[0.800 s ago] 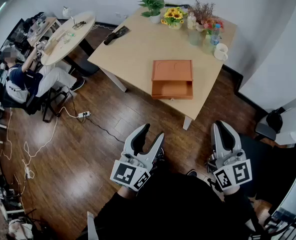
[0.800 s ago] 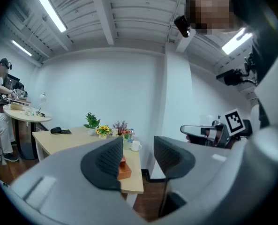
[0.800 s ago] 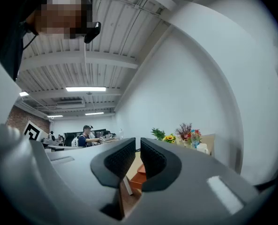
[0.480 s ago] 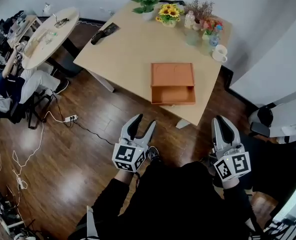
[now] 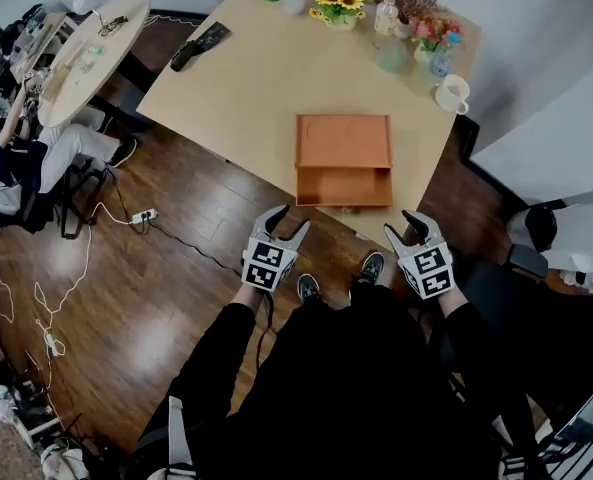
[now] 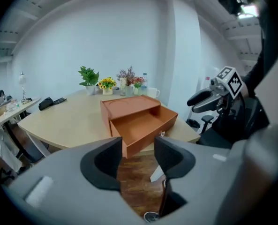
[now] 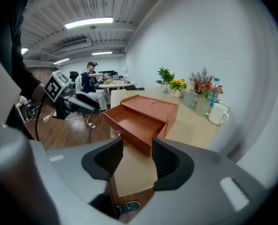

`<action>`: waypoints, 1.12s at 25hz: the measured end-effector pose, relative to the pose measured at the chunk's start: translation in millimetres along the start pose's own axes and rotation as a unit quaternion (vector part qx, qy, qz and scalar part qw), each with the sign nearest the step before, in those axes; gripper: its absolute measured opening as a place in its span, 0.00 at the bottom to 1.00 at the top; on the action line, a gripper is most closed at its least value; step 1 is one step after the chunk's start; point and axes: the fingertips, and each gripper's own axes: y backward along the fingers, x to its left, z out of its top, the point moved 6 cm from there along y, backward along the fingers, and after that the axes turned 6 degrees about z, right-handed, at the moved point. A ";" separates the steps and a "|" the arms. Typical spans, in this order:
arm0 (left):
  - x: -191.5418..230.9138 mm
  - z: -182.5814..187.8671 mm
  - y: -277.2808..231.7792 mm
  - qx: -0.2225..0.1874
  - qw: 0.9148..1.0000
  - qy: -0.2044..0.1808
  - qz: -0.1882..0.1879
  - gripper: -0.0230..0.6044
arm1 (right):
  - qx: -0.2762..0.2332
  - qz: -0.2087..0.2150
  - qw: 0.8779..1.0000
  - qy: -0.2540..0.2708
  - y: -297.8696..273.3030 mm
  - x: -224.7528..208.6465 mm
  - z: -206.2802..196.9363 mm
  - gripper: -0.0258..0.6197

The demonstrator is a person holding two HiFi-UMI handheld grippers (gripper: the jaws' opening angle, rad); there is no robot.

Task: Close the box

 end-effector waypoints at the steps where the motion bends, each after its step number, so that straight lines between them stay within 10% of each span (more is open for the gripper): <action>1: -1.0 1.2 -5.1 0.007 1.000 -0.013 0.009 0.36 | 0.010 0.006 1.000 0.013 -10.2 -6.9 -5.4 0.34; 9: 0.3 -20.8 -46.5 0.094 0.992 -0.081 0.015 0.40 | 0.064 0.021 0.996 0.055 -53.8 -31.4 -20.8 0.34; 28: 42.7 13.0 -95.5 0.072 0.997 -0.041 0.008 0.32 | 0.058 -0.037 0.998 0.003 -91.6 -58.6 7.9 0.25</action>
